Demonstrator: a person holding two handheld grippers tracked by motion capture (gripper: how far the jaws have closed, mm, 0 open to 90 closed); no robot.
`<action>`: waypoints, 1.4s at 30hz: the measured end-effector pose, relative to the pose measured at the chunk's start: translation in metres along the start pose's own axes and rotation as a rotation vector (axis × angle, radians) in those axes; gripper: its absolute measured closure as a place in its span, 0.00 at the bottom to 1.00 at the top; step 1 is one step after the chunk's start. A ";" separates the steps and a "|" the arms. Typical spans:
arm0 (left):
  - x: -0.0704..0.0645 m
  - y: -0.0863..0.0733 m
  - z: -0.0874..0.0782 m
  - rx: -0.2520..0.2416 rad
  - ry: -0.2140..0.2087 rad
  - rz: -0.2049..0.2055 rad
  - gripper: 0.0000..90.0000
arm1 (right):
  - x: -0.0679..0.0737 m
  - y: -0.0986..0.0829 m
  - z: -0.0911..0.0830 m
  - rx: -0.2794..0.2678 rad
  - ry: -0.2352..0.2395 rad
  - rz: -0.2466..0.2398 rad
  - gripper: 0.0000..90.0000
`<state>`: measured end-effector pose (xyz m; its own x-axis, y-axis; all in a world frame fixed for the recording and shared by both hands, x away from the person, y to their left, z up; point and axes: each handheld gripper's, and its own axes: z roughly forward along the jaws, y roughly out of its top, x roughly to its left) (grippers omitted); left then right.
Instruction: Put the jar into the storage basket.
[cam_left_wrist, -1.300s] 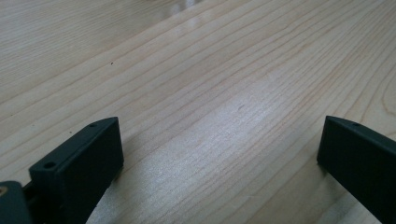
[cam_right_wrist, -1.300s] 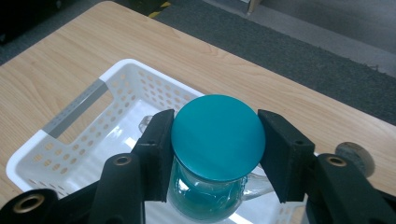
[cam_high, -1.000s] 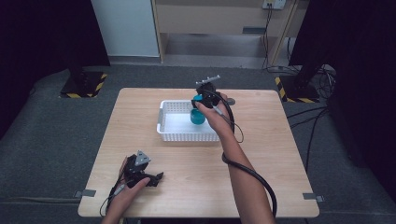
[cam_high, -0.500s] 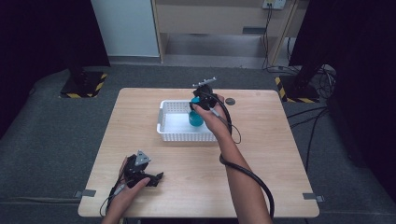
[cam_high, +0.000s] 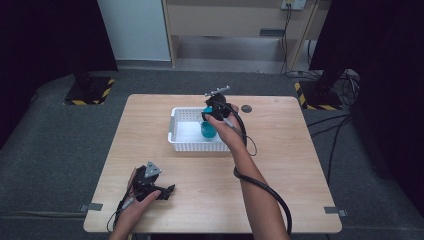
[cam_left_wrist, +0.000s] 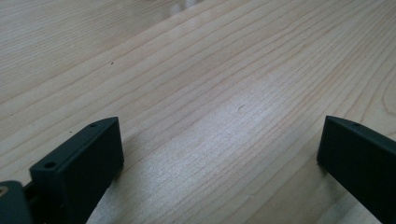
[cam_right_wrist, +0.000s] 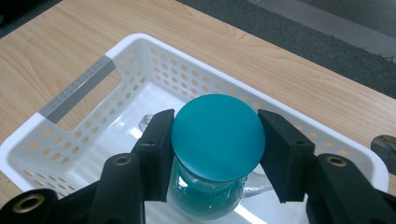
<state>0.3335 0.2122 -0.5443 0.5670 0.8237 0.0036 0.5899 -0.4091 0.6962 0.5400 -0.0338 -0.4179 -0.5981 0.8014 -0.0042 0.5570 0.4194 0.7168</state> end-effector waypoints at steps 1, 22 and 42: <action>0.000 0.000 0.000 0.000 0.000 -0.001 0.00 | 0.000 0.000 0.001 -0.001 0.000 0.000 0.54; 0.000 0.000 0.000 -0.001 -0.001 -0.002 0.00 | 0.006 -0.009 0.010 0.029 0.007 -0.008 0.54; 0.000 0.000 0.000 -0.001 -0.001 -0.002 0.00 | 0.011 -0.011 0.016 0.045 0.006 -0.023 0.53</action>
<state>0.3334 0.2121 -0.5444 0.5663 0.8242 0.0014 0.5904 -0.4069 0.6970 0.5365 -0.0230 -0.4375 -0.6141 0.7890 -0.0164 0.5685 0.4567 0.6843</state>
